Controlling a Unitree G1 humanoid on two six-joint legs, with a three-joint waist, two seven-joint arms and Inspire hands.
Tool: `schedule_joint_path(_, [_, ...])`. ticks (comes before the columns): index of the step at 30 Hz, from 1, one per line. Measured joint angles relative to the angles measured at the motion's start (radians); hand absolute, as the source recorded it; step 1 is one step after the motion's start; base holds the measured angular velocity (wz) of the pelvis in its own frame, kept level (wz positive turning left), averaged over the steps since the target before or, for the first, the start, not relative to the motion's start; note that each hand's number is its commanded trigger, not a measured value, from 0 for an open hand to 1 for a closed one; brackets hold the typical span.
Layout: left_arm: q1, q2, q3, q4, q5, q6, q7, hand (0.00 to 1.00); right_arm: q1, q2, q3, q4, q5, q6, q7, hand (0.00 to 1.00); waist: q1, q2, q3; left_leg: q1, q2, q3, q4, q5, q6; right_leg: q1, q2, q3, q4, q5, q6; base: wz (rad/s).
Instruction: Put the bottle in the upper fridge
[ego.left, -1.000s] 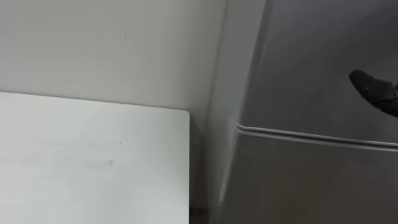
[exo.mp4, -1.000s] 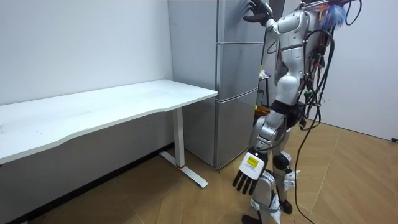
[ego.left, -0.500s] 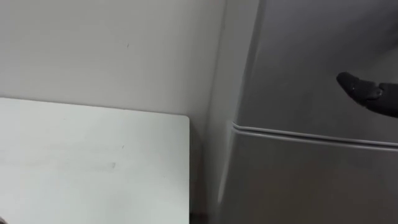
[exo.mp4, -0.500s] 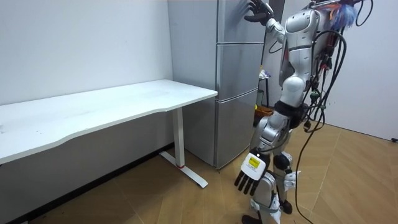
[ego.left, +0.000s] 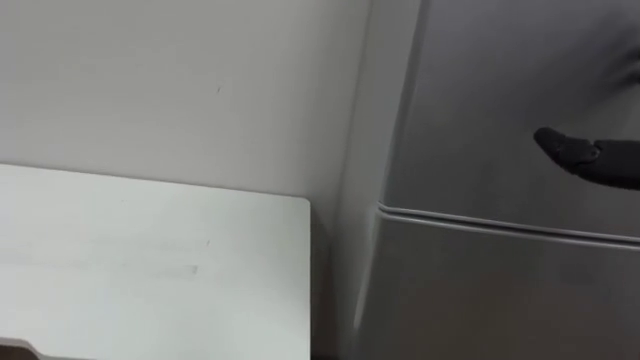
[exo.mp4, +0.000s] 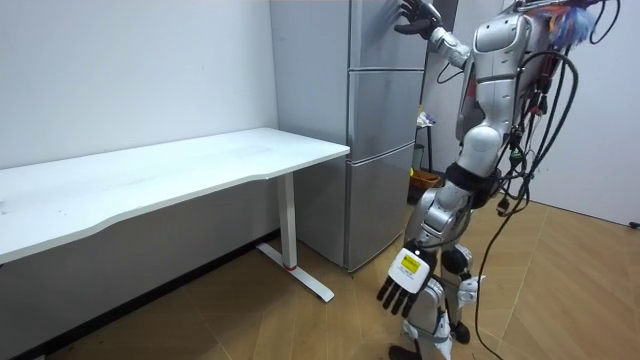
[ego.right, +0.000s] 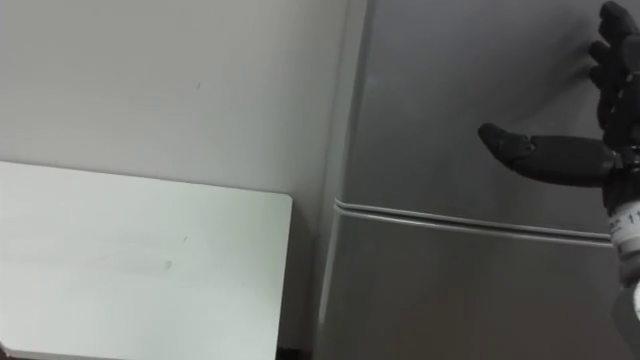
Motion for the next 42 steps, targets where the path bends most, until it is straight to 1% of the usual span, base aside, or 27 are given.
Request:
schedule_joint_path(5, [-0.001, 0.003, -0.006, 0.000, -0.001, 0.002, -0.011, 0.00, -0.001, 0.000, -0.005, 0.000, 0.096, 0.001, -0.014, 0.00, -0.002, -0.002, -0.0006, -0.009, -0.004, -0.016, 0.007, 0.002, 0.002, 0.001, 0.000, -0.002, -0.001, 0.002, 0.002, 0.08])
schedule_joint_path(7, [-0.003, 0.003, -0.006, -0.003, 0.000, 0.002, -0.012, 0.00, -0.001, 0.000, -0.005, -0.001, 0.096, 0.001, -0.017, 0.00, -0.004, -0.001, -0.0004, -0.012, -0.004, -0.018, 0.009, 0.003, 0.002, 0.002, 0.000, -0.004, -0.003, 0.003, 0.002, 0.04])
schedule_joint_path(10, [-0.004, 0.003, -0.007, -0.009, 0.000, 0.002, -0.010, 0.00, 0.001, 0.001, -0.005, -0.020, 0.090, 0.012, -0.034, 0.00, -0.005, 0.000, -0.0005, -0.011, -0.004, -0.018, 0.009, 0.003, 0.002, 0.003, 0.001, -0.004, -0.005, 0.004, 0.002, 0.00])
schedule_joint_path(12, [-0.004, 0.003, -0.007, -0.009, 0.000, 0.002, -0.009, 0.00, 0.007, 0.001, -0.005, -0.053, 0.091, 0.033, -0.052, 0.00, -0.006, 0.000, -0.0007, -0.011, -0.004, -0.018, 0.007, 0.003, 0.003, 0.005, 0.002, -0.004, -0.011, 0.008, -0.001, 0.00])
schedule_joint_path(14, [-0.001, 0.003, -0.007, -0.009, 0.000, 0.002, -0.009, 0.00, 0.014, 0.001, -0.005, -0.076, 0.091, 0.043, -0.063, 0.00, -0.008, 0.000, -0.0008, -0.010, -0.004, -0.017, 0.003, 0.006, 0.007, 0.007, 0.003, -0.003, -0.017, 0.012, -0.005, 0.00])
schedule_joint_path(16, [0.000, 0.002, -0.007, -0.009, 0.000, 0.002, -0.009, 0.00, 0.026, 0.001, -0.008, -0.102, 0.096, 0.045, -0.078, 0.00, -0.010, 0.000, -0.0011, -0.010, -0.004, -0.017, -0.001, 0.006, 0.007, 0.006, 0.003, -0.002, -0.017, 0.014, -0.007, 0.00])
schedule_joint_path(19, [0.002, 0.002, -0.006, -0.009, -0.003, -0.002, -0.009, 0.00, 0.050, 0.001, -0.020, -0.152, 0.111, 0.046, -0.096, 0.00, -0.025, 0.005, -0.0036, -0.011, -0.004, -0.017, -0.006, 0.006, 0.007, 0.007, 0.004, -0.002, -0.018, 0.014, -0.008, 0.00])
schedule_joint_path(21, [0.005, 0.000, -0.006, -0.009, -0.004, -0.003, 0.003, 0.00, 0.102, 0.001, -0.042, -0.233, 0.135, 0.059, -0.114, 0.00, -0.031, 0.013, -0.0074, -0.011, -0.005, -0.016, -0.011, 0.006, 0.006, 0.008, 0.004, -0.001, -0.020, 0.013, -0.008, 0.00])
schedule_joint_path(23, [0.011, -0.004, -0.004, -0.009, -0.002, -0.006, 0.019, 0.00, 0.143, 0.002, -0.066, -0.289, 0.133, 0.067, -0.133, 0.00, -0.033, 0.016, -0.0078, -0.011, -0.005, -0.014, -0.020, 0.006, 0.006, 0.009, 0.004, -0.001, -0.027, 0.013, -0.008, 0.00])
schedule_joint_path(24, [0.016, -0.005, -0.003, -0.009, -0.002, -0.013, 0.031, 0.00, 0.170, 0.002, -0.081, -0.314, 0.132, 0.067, -0.149, 0.00, -0.037, 0.019, -0.0086, -0.010, -0.006, -0.014, -0.024, 0.005, 0.005, 0.013, 0.005, -0.002, -0.035, 0.013, -0.008, 0.00])
schedule_joint_path(26, [0.021, -0.006, 0.005, -0.008, -0.005, -0.025, 0.040, 0.00, 0.204, 0.003, -0.107, -0.339, 0.135, 0.066, -0.170, 0.00, -0.047, 0.023, -0.0060, -0.009, -0.006, -0.014, -0.025, 0.004, 0.004, 0.013, 0.006, -0.003, -0.037, 0.012, -0.007, 0.00])
schedule_joint_path(27, [0.026, -0.008, 0.008, -0.008, -0.005, -0.027, 0.053, 0.00, 0.218, 0.004, -0.123, -0.340, 0.138, 0.066, -0.180, 0.00, -0.057, 0.024, -0.0054, -0.007, -0.005, -0.014, -0.025, 0.004, 0.003, 0.014, 0.006, -0.004, -0.037, 0.012, -0.007, 0.00])
schedule_joint_path(28, [0.027, -0.010, 0.013, -0.008, -0.005, -0.029, 0.056, 0.00, 0.230, 0.004, -0.136, -0.344, 0.139, 0.066, -0.186, 0.00, -0.058, 0.023, -0.0053, -0.005, -0.005, -0.013, -0.027, 0.003, 0.003, 0.014, 0.006, -0.003, -0.037, 0.012, -0.007, -0.03])
schedule_joint_path(30, [0.037, -0.021, 0.017, -0.005, -0.005, -0.044, 0.074, 0.00, 0.258, 0.007, -0.168, -0.353, 0.139, 0.065, -0.219, 0.00, -0.060, 0.027, -0.0021, 0.007, -0.004, -0.003, -0.040, 0.003, 0.003, 0.015, 0.006, 0.000, -0.036, 0.012, -0.006, -0.12])
schedule_joint_path(32, [0.039, -0.028, 0.018, -0.003, -0.005, -0.049, 0.080, 0.00, 0.279, 0.008, -0.195, -0.359, 0.164, 0.061, -0.240, 0.00, -0.068, 0.032, 0.0001, 0.011, -0.004, 0.002, -0.046, 0.003, 0.002, 0.015, 0.006, 0.003, -0.036, 0.011, -0.006, -0.08])
schedule_joint_path(33, [0.042, -0.034, 0.023, -0.003, -0.005, -0.051, 0.087, 0.00, 0.287, 0.008, -0.208, -0.359, 0.187, 0.062, -0.251, 0.00, -0.080, 0.032, 0.0003, 0.013, -0.004, 0.003, -0.048, 0.003, 0.002, 0.016, 0.006, 0.003, -0.036, 0.009, -0.006, 0.00])
schedule_joint_path(34, [0.044, -0.037, 0.026, -0.004, -0.005, -0.051, 0.092, 0.00, 0.289, 0.010, -0.215, -0.359, 0.194, 0.062, -0.255, 0.00, -0.085, 0.032, 0.0004, 0.014, -0.004, 0.003, -0.049, 0.003, 0.002, 0.016, 0.006, 0.004, -0.036, 0.008, -0.006, 0.00])
schedule_joint_path(37, [0.050, -0.046, 0.035, -0.008, -0.003, -0.053, 0.097, 0.00, 0.317, 0.012, -0.279, -0.361, 0.206, 0.061, -0.274, 0.00, -0.100, 0.030, 0.0004, 0.016, -0.004, 0.004, -0.051, 0.002, 0.000, 0.016, 0.006, 0.003, -0.036, 0.003, -0.007, 0.00])
schedule_joint_path(38, [0.053, -0.047, 0.039, -0.008, -0.004, -0.055, 0.097, 0.00, 0.321, 0.012, -0.307, -0.361, 0.206, 0.061, -0.287, 0.00, -0.112, 0.028, 0.0006, 0.014, -0.004, 0.004, -0.051, 0.001, 0.000, 0.013, 0.006, 0.004, -0.036, -0.001, -0.007, 0.00])
schedule_joint_path(39, [0.053, -0.047, 0.047, -0.008, -0.004, -0.060, 0.097, 0.00, 0.333, 0.012, -0.341, -0.361, 0.211, 0.052, -0.301, 0.00, -0.114, 0.028, 0.0002, 0.013, -0.004, 0.004, -0.051, 0.000, -0.002, 0.005, 0.006, 0.007, -0.036, -0.003, -0.008, 0.00])
schedule_joint_path(42, [0.052, -0.047, 0.070, -0.008, -0.004, -0.069, 0.100, 0.00, 0.372, 0.012, -0.397, -0.359, 0.248, 0.032, -0.353, 0.00, -0.115, 0.027, 0.0008, 0.016, -0.004, 0.008, -0.056, -0.001, -0.003, 0.003, 0.008, 0.014, -0.036, -0.004, -0.008, -0.06])
